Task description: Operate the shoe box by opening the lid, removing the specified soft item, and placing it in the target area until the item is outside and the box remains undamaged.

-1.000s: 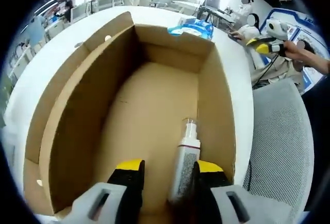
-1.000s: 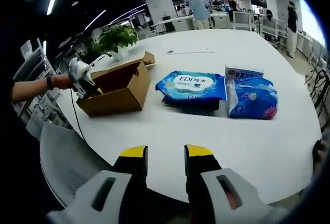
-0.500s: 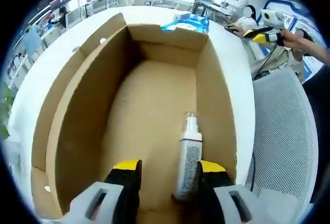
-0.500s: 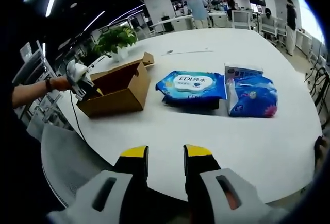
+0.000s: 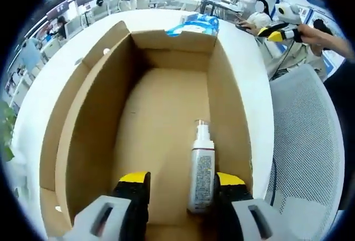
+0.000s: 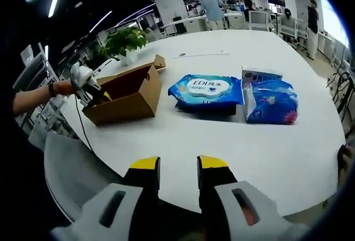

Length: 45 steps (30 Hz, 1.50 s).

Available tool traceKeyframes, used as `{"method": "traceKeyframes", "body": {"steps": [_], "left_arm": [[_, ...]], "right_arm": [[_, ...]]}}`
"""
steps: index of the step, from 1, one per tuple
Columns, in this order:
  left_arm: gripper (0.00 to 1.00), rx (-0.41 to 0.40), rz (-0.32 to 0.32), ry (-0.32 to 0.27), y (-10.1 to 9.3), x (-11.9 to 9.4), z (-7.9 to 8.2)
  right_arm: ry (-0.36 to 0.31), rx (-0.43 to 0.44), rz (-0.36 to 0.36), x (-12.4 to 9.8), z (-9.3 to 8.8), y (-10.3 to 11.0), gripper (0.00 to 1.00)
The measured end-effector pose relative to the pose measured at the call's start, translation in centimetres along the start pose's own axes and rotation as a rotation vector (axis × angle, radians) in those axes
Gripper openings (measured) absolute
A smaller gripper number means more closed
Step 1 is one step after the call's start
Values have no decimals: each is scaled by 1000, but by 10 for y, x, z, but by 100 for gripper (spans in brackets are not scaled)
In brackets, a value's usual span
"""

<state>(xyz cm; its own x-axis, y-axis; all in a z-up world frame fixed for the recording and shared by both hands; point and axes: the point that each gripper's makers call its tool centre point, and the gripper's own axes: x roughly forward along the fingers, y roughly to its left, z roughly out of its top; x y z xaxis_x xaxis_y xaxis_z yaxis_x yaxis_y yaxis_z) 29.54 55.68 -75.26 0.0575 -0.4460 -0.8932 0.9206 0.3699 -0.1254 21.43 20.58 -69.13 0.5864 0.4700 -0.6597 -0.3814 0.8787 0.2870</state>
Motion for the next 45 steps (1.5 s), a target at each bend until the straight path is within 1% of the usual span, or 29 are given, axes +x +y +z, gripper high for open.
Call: {"method": "traceKeyframes", "body": {"steps": [3, 4, 6, 7, 8, 9, 10, 12, 13, 15, 18, 22, 25, 27, 28, 29, 30, 31, 36, 42, 43, 45], "left_arm": [[47, 0, -2, 0, 0, 1, -1], [47, 12, 6, 12, 0, 3, -3], [48, 69, 31, 52, 2, 6, -7], [48, 126, 57, 94, 3, 8, -13], [47, 165, 73, 119, 4, 9, -16], [46, 184, 87, 129, 4, 11, -17], [43, 183, 93, 121, 4, 13, -16], [42, 167, 88, 98, 3, 14, -12], [41, 140, 83, 64, 2, 16, -7], [40, 117, 75, 28, 5, 19, -1], [38, 130, 69, -3, 2, 20, 7], [32, 143, 52, -20, -3, 28, 15], [24, 138, 43, -12, -6, 33, 15], [20, 136, 34, -20, -9, 33, 15], [20, 96, 23, -51, -11, 34, 18], [20, 11, 4, -85, -12, 33, 20], [20, -33, -13, -97, -11, 32, 21], [20, -74, -13, -113, -9, 31, 21], [19, -104, -6, -142, -6, 22, 21], [19, -183, -6, -235, -1, 7, 33], [19, -213, -17, -274, -1, 4, 38], [19, -234, -15, -304, 2, -3, 42]], "right_arm": [[2, -2, 3, 1, 1, 1, 24], [2, -4, 4, 2, 1, 1, 24], [2, -6, 7, 4, 3, 4, 24], [1, -9, 9, 5, 4, 5, 24], [1, -11, 9, 5, 5, 5, 24], [0, -13, 10, 5, 6, 6, 24], [-1, -14, 11, 5, 7, 7, 24], [-2, -15, 11, 5, 7, 7, 23], [0, -17, 10, 5, 7, 7, 23], [1, -16, 10, 5, 7, 7, 23], [1, -13, 11, 5, 7, 8, 23], [1, -8, 16, 8, 8, 11, 23], [5, -14, 25, 10, 9, 13, 22], [8, -20, 30, 11, 9, 15, 22], [7, -21, 32, 11, 9, 16, 22], [4, -19, 32, 12, 10, 15, 22], [2, -16, 32, 12, 10, 15, 21], [1, -12, 33, 13, 11, 16, 21], [4, -21, 42, 15, 13, 19, 21], [3, -47, 74, 20, 20, 28, 22], [4, -56, 82, 21, 21, 30, 22], [5, -67, 97, 24, 24, 34, 22]]}}
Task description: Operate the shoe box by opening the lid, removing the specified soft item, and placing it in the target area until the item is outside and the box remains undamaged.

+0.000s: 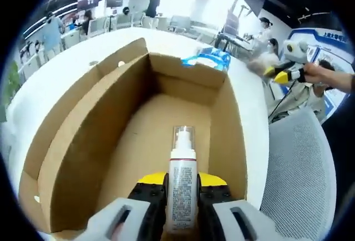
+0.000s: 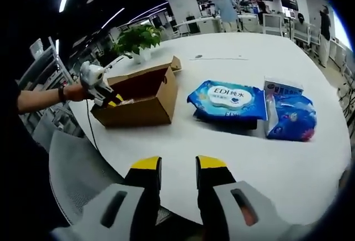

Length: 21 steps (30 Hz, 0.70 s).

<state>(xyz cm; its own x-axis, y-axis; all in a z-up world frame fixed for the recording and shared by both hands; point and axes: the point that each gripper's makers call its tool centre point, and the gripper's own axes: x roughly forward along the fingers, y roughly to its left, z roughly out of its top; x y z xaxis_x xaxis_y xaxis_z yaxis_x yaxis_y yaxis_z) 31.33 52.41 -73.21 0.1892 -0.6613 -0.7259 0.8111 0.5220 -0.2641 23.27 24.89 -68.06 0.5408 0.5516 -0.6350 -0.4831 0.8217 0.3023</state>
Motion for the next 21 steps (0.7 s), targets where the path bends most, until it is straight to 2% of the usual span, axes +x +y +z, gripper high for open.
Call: {"method": "traceKeyframes", "body": {"steps": [4, 8, 15, 21], "left_arm": [[19, -34, -15, -85, -4, -10, 21], [19, -23, -28, -135, -12, -19, 40], [19, 47, -74, -186, -38, -25, 67], [19, 150, -145, -188, -74, -25, 83]], "right_arm": [[1, -29, 30, 5, 8, 7, 23], [-8, -48, 59, 9, 19, 14, 23], [-22, -105, 121, 14, 39, 30, 25], [-37, -161, 189, 16, 56, 52, 26]]}}
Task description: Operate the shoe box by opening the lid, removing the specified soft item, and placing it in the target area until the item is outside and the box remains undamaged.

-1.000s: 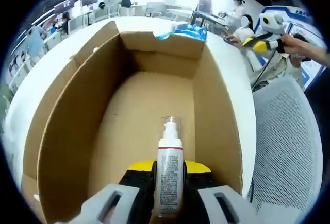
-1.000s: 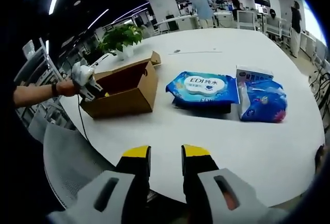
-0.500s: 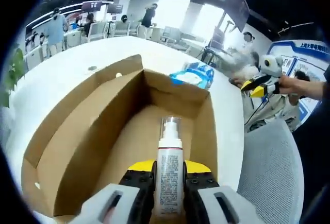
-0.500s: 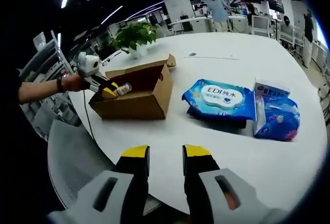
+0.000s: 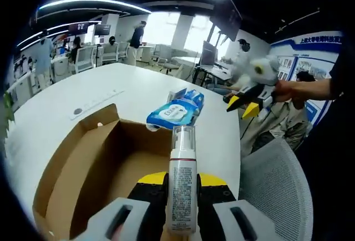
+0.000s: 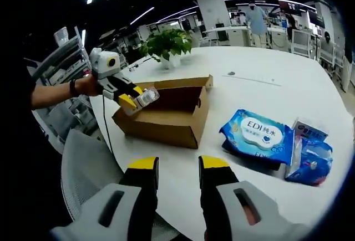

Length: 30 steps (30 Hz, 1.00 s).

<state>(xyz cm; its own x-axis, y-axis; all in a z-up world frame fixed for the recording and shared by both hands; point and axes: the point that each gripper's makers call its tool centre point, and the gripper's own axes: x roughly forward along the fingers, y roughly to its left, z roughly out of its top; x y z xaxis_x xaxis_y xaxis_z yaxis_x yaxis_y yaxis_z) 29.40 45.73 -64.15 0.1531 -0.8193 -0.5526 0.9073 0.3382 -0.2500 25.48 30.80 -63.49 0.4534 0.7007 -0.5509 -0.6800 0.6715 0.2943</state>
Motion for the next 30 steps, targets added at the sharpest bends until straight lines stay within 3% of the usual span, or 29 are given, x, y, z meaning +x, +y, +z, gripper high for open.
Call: {"method": "traceKeyframes", "body": {"steps": [11, 30], "left_arm": [[19, 103, -122, 19, -46, 12, 15], [19, 221, -330, 3, -105, 12, 33]], "right_arm": [[-16, -139, 143, 12, 36, 43, 31], [16, -265, 349, 20, 35, 95, 30]]}}
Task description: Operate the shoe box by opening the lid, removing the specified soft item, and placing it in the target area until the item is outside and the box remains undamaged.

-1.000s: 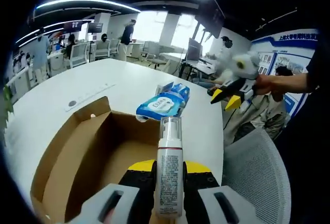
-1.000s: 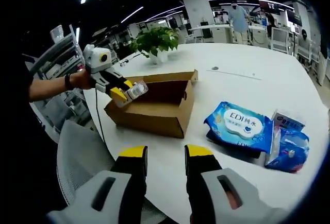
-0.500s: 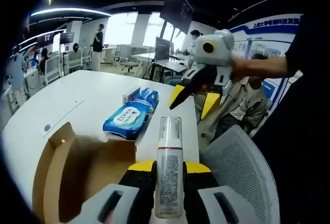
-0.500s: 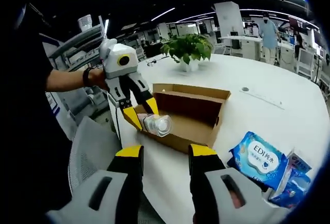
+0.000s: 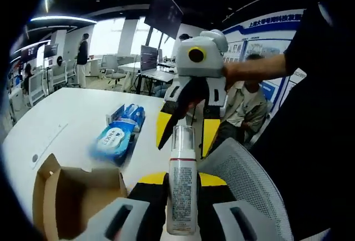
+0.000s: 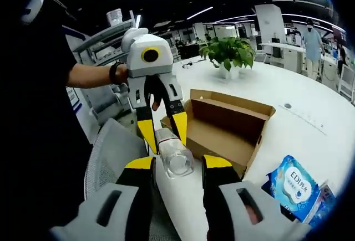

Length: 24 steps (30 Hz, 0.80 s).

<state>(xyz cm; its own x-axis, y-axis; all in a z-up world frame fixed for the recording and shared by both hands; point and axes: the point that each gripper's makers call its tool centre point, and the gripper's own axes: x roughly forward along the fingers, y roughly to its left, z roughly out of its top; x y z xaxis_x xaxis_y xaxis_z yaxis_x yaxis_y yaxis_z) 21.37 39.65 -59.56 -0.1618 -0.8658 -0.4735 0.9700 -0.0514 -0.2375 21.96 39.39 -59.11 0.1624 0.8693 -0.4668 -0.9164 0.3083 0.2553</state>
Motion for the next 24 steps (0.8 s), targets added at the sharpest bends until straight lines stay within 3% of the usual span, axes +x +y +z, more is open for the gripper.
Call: {"method": "traceKeyframes", "body": {"steps": [7, 13, 24], "left_arm": [[20, 44, -53, 22, -10, 3, 3], [20, 43, -80, 41, -13, 4, 0], [21, 0, -52, 48, -6, 14, -11]], "right_arm": [[30, -50, 54, 4, -2, 13, 20], [52, -60, 67, 5, -5, 17, 19], [75, -31, 25, 7, -18, 8, 19]]}}
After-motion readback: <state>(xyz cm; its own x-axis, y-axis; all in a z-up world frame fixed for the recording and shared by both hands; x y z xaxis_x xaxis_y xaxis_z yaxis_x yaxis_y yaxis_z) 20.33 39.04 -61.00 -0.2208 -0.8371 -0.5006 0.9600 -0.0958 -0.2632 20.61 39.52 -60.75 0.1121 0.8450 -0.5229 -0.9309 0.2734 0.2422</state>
